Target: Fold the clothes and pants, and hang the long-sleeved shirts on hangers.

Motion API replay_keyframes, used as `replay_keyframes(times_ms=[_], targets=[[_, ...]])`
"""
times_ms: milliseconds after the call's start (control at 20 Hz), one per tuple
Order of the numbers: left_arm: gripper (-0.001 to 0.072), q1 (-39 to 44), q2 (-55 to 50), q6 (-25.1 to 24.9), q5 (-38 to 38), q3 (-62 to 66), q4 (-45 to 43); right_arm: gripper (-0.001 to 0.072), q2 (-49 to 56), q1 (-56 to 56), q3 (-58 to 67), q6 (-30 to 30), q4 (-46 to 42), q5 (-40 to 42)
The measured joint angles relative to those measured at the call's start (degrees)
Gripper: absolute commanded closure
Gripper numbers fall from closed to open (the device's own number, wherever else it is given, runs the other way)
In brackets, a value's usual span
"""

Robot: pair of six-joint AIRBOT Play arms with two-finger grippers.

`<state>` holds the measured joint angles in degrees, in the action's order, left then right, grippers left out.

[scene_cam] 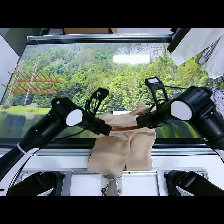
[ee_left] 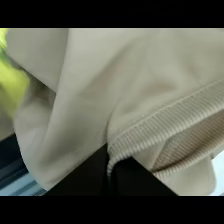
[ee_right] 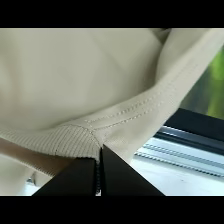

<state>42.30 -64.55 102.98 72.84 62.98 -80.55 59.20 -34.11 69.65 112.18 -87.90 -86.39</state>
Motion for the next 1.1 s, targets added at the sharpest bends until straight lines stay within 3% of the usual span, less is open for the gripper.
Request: replay_keyframes(times_ms=[300, 350, 400, 450, 800, 1100], targets=[[0.0687, -2.27, 0.0, 0.46, -2.36, -3.89, 1.03, 0.0681, -0.02, 0.02, -2.56, 1.51, 1.6, 4.52], [0.0635, -2.51, 0.0, 0.46, -2.36, -4.07, 1.14, 0.0681, -0.02, 0.02, -2.67, 1.68, 1.6, 4.81], [0.0345, -2.71, 0.04, 0.44, -2.36, -4.17, 1.29, 0.068, -0.02, 0.02, -2.78, 1.68, 1.57, 5.01], [0.0134, -2.89, 0.17, 0.42, -2.34, -4.31, 1.7, 0.0679, -0.02, 0.04, -2.82, 1.7, 1.55, 5.07], [0.0126, -4.52, 6.27, -0.46, -5.09, -4.46, 5.9, 0.0679, -0.02, 0.04, -2.93, 1.86, 1.55, 5.44], [0.0126, -18.71, 14.21, -2.49, -5.84, -4.39, 6.56, 0.0679, -0.02, 0.04, -2.93, 1.86, 1.55, 5.44]])
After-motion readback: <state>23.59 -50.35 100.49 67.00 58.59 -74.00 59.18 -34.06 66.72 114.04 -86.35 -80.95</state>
